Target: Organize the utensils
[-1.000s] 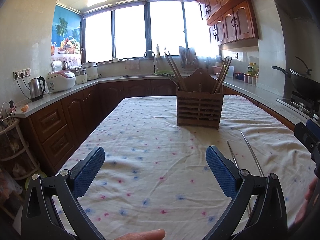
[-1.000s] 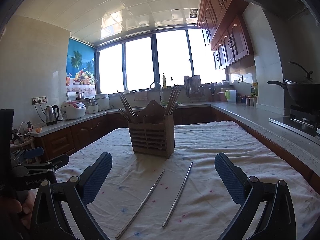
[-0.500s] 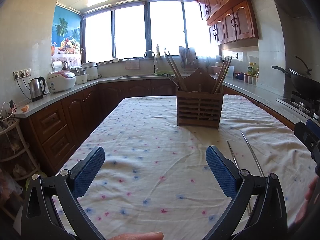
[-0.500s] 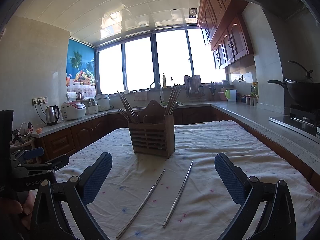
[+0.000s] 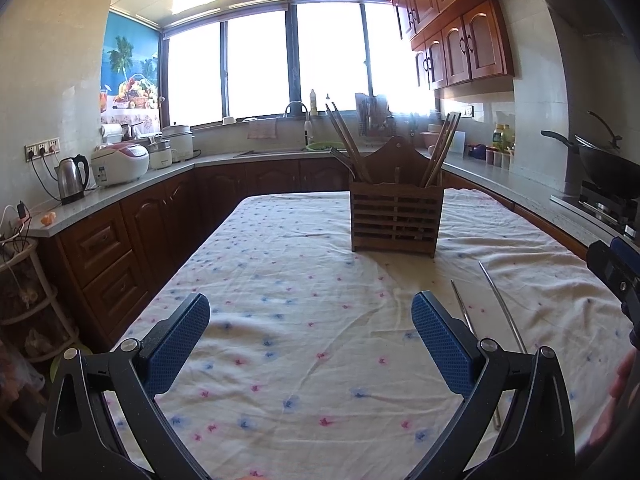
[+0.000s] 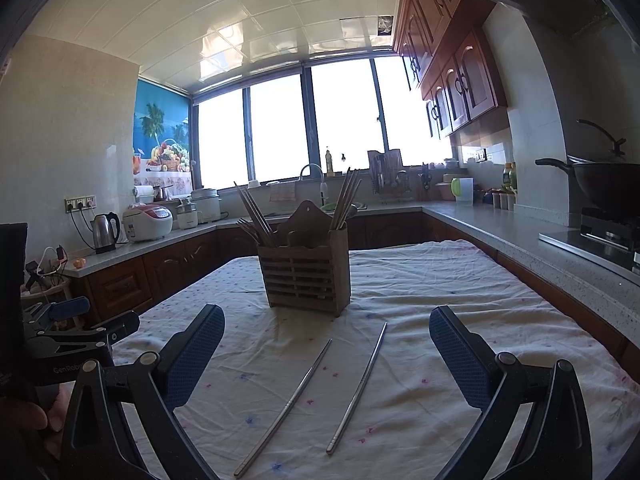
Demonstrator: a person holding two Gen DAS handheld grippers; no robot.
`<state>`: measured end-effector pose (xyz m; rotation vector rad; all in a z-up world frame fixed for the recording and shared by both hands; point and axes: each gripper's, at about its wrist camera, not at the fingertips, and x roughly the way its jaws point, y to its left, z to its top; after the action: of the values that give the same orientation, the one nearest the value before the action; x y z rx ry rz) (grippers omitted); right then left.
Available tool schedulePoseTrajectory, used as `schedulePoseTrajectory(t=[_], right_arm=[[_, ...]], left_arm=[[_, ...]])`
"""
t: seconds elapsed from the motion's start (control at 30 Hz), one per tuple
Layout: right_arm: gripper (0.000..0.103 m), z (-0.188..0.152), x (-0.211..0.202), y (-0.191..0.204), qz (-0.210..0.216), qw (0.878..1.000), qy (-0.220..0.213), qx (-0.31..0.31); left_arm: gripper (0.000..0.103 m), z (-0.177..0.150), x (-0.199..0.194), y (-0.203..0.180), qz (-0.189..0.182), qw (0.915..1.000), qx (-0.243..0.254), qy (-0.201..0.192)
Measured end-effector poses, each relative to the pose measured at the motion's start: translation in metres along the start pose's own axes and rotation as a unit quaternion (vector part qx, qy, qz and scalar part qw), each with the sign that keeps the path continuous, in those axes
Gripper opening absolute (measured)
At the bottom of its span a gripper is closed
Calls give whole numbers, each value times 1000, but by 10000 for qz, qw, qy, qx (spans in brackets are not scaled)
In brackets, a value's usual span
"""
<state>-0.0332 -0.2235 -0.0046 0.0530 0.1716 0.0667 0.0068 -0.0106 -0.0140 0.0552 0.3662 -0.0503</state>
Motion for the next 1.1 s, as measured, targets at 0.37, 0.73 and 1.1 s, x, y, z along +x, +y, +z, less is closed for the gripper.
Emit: schedulePoseTrajectory(t=[0.37, 0.73, 1.1], right_arm=[[103, 0, 0, 1, -4, 10000, 3, 6], [103, -3, -2, 5, 17, 10000, 8, 15], [103, -2, -2, 10, 32, 10000, -9, 40]], left_arm=[[103, 0, 1, -3, -14, 10000, 24, 22], [103, 0, 2, -3, -19, 10000, 28, 16], [103, 0, 3, -4, -54, 10000, 32, 17]])
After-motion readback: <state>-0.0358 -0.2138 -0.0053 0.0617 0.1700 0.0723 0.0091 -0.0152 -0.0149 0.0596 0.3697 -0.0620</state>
